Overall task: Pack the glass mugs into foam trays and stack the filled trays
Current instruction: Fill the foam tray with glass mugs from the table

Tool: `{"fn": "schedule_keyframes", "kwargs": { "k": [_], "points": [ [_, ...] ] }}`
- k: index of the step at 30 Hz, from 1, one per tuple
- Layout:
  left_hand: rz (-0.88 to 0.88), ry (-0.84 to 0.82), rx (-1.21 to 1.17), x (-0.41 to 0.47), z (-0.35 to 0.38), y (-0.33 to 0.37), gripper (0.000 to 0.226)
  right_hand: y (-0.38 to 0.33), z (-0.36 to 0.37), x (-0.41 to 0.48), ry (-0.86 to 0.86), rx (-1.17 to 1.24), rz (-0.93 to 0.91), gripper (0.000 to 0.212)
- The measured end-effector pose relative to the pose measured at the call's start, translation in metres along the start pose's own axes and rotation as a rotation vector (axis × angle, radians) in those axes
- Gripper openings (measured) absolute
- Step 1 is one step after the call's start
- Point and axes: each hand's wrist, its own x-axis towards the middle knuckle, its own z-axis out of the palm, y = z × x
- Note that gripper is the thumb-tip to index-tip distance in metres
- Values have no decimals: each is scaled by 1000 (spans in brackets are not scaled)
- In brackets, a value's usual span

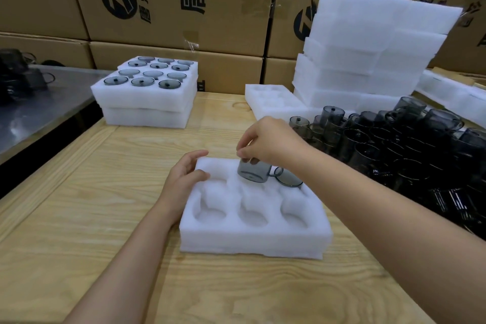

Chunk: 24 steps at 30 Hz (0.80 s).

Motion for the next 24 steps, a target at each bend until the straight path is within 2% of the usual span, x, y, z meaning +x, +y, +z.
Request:
{"fn": "schedule_keyframes", "kwargs": {
  "k": [4,6,9,14,18,21,24],
  "points": [
    [3,-1,-12,0,1,0,50,-5,-4,0,-162,-279,-8,39],
    [2,-1,-9,0,1,0,50,-2,-12,-2,-260,-249,-10,49],
    [1,5,-7,0,1,0,49,5,-19,-5,-336,-140,-36,52],
    [-6,6,7,-1,1,1,50,15,-18,0,-297,-1,-54,40],
    [-8,3,7,-2,1,2,52,20,-13,3,-190,-89,-39,37],
    [-14,5,2,-3,1,3,51,21,-7,5,-137,-28,29,36],
    [-14,-1,-4,-4,2,3,52,18,1,8,-78,-162,-10,38]
  ]
}}
